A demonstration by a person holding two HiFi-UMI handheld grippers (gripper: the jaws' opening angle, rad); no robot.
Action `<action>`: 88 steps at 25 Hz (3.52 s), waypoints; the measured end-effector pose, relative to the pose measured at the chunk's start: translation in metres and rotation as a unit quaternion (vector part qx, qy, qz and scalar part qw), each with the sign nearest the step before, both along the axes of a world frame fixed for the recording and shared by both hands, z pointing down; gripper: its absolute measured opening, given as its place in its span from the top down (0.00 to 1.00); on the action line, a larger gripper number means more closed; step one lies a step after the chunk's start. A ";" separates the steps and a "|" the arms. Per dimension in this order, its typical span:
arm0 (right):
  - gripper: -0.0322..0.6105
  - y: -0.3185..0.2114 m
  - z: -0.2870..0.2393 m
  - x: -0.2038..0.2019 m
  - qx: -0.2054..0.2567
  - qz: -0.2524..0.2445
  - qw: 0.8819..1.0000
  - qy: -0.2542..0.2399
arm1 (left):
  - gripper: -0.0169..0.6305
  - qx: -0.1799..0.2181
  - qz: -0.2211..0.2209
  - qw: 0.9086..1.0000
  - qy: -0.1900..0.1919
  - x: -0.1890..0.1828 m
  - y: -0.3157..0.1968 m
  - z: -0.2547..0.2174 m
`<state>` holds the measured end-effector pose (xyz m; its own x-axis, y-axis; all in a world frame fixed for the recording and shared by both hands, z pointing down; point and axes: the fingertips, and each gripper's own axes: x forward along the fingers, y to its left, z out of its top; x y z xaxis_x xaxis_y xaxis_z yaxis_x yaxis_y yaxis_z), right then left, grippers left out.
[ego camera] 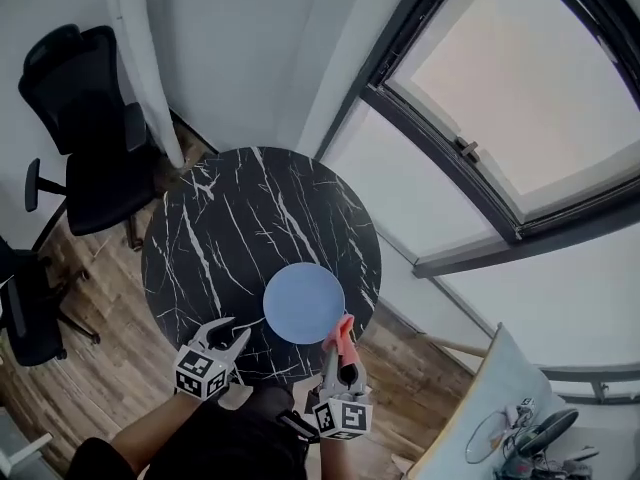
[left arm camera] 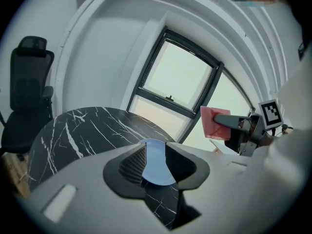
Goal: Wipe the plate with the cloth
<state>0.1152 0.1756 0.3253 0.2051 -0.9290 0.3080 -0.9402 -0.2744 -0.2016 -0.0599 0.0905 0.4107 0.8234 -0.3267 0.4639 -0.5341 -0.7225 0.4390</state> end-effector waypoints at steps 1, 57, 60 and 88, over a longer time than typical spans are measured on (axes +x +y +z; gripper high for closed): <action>0.93 -0.004 0.007 0.007 -0.004 -0.001 1.000 -0.002 | 0.77 -0.004 -0.003 1.000 -0.008 0.006 -0.002 0.007; 0.94 -0.091 0.298 0.106 -0.313 0.098 0.937 -0.118 | 0.89 -0.143 -0.022 0.981 -0.127 0.084 -0.022 0.210; 0.94 -0.104 0.298 0.103 -0.304 0.087 0.941 -0.118 | 0.90 -0.140 -0.015 0.981 -0.131 0.084 -0.021 0.210; 0.94 -0.160 0.302 -0.036 -0.319 -0.244 0.915 -0.046 | 0.88 -0.122 0.016 0.982 -0.143 0.081 -0.017 0.212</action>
